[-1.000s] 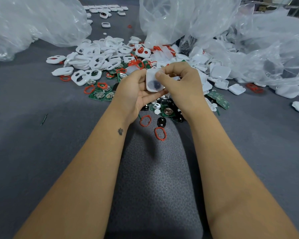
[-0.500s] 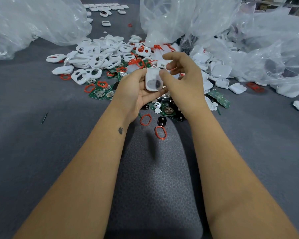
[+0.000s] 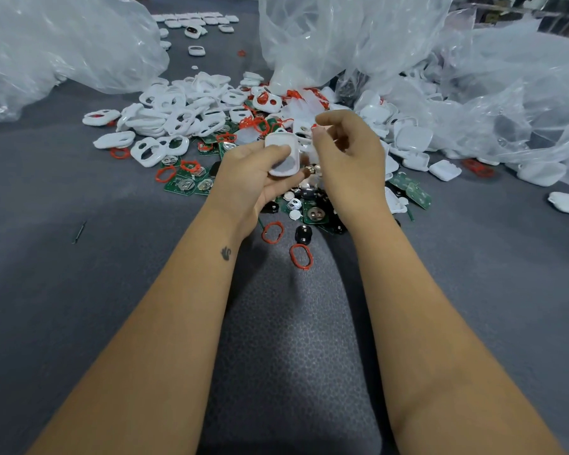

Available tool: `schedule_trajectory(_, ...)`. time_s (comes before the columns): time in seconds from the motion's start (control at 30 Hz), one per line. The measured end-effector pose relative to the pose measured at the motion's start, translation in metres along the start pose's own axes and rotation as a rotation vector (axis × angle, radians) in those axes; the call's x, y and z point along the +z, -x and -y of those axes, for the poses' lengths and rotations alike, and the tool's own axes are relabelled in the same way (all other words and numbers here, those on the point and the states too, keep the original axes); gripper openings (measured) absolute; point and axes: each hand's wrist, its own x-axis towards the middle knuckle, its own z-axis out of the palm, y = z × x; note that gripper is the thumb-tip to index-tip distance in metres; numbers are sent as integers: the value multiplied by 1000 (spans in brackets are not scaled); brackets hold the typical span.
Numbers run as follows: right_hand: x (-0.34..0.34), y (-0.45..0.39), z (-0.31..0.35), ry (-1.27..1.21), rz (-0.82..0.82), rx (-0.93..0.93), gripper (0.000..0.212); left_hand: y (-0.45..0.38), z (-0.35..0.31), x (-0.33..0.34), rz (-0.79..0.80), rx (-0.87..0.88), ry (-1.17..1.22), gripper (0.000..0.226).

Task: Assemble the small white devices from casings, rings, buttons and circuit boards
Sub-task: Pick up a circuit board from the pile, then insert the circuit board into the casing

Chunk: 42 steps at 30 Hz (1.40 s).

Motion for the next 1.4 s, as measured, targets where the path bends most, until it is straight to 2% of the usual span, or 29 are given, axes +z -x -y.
schedule_trajectory(0.13, -17, -8, -8, 458, -224, 84, 36, 0, 1, -1, 4, 18, -38, 16)
schedule_trajectory(0.2, -30, -11, -15, 649, -266, 196, 42, 0, 1, -1, 2, 17, -45, 15)
schedule_trajectory(0.33, -47, -15, -26, 724, -167, 499, 44, -1, 2, -1, -13, 16, -44, 15)
schedule_trajectory(0.43, -50, -16, -34, 711, -51, 499, 42, -2, 2, -1, -24, 0, -28, 15)
schedule_trajectory(0.53, -47, -15, -36, 562, -31, 367, 40, -3, 2, -2, -26, -10, -30, 16)
schedule_trajectory(0.63, -42, -15, -33, 401, -23, 333, 42, -3, 1, -1, -27, -12, -11, 16)
schedule_trajectory(0.7, -39, -16, -30, 272, -59, 308, 34, -3, 2, -1, -32, -10, -6, 16)
schedule_trajectory(0.83, -37, -16, -24, -140, -138, 407, 23, -3, 2, -2, -28, -4, -15, 16)
schedule_trajectory(1.0, -35, -16, -18, -544, 2, 414, 23, -3, 2, -3, -25, -2, -21, 17)
schedule_trajectory(1.2, -31, -14, -10, -595, 81, 366, 22, -3, 2, -2, -19, 4, -4, 15)
schedule_trajectory(1.4, -26, -11, -3, -424, 117, 271, 23, -2, 1, -1, -14, 7, 21, 13)
